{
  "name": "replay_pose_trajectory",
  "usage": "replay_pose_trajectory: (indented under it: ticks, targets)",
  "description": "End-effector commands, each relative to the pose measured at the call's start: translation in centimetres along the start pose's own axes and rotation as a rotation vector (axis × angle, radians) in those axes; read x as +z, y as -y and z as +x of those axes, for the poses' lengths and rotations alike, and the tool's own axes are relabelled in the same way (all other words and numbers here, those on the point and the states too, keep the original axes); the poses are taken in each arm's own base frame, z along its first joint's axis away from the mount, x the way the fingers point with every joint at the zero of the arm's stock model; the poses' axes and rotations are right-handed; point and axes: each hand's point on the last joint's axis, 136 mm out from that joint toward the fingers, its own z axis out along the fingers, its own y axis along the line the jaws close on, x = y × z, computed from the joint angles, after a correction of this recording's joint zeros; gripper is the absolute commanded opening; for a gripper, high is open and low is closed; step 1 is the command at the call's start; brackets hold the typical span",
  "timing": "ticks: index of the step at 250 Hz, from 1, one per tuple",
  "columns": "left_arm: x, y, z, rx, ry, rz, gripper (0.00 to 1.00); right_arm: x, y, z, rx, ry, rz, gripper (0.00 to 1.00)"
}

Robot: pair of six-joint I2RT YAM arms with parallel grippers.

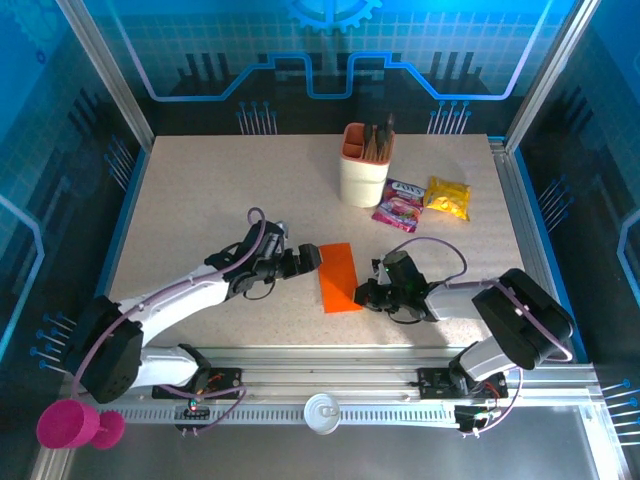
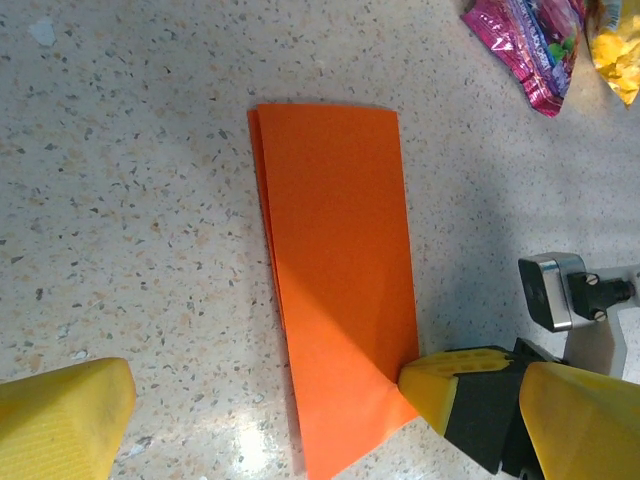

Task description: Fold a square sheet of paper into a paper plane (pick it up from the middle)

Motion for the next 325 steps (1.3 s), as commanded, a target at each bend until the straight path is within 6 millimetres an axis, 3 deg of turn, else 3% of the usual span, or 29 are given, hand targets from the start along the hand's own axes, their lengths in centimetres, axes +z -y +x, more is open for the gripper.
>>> replay_pose_trajectory:
  ticks: [1,43,101,135,182,252,325]
  targets:
    - [0.5,0.7,-0.5,-0.031,0.022,0.022,1.0,1.7,-0.4,1.1,0.045,-0.019,0.009,0.0]
    - [1.1,1.6,-0.4,-0.082,0.016,0.062,1.0,2.3,-3.0,0.4,0.06,-0.02,-0.071,0.0]
    - [1.3,0.9,0.2,-0.133,0.029,0.003,1.0,-0.4,-5.6,-1.8,-0.089,0.003,-0.029,0.0]
    - [1.0,0.5,0.6,-0.131,0.035,-0.025,1.0,-1.2,-5.5,-3.8,-0.128,0.003,0.008,0.0]
    - [0.5,-0.3,0.6,-0.128,0.047,-0.064,1.0,-0.6,-5.8,-5.8,-0.144,-0.034,-0.011,0.0]
    - [1.8,-0.6,1.4,-0.059,-0.039,-0.126,1.0,1.3,-4.8,-5.0,-0.109,-0.093,-0.019,0.0]
    - [4.6,1.2,2.3,-0.043,-0.134,-0.05,1.0,3.3,-1.9,-4.0,-0.057,-0.134,0.003,0.0]
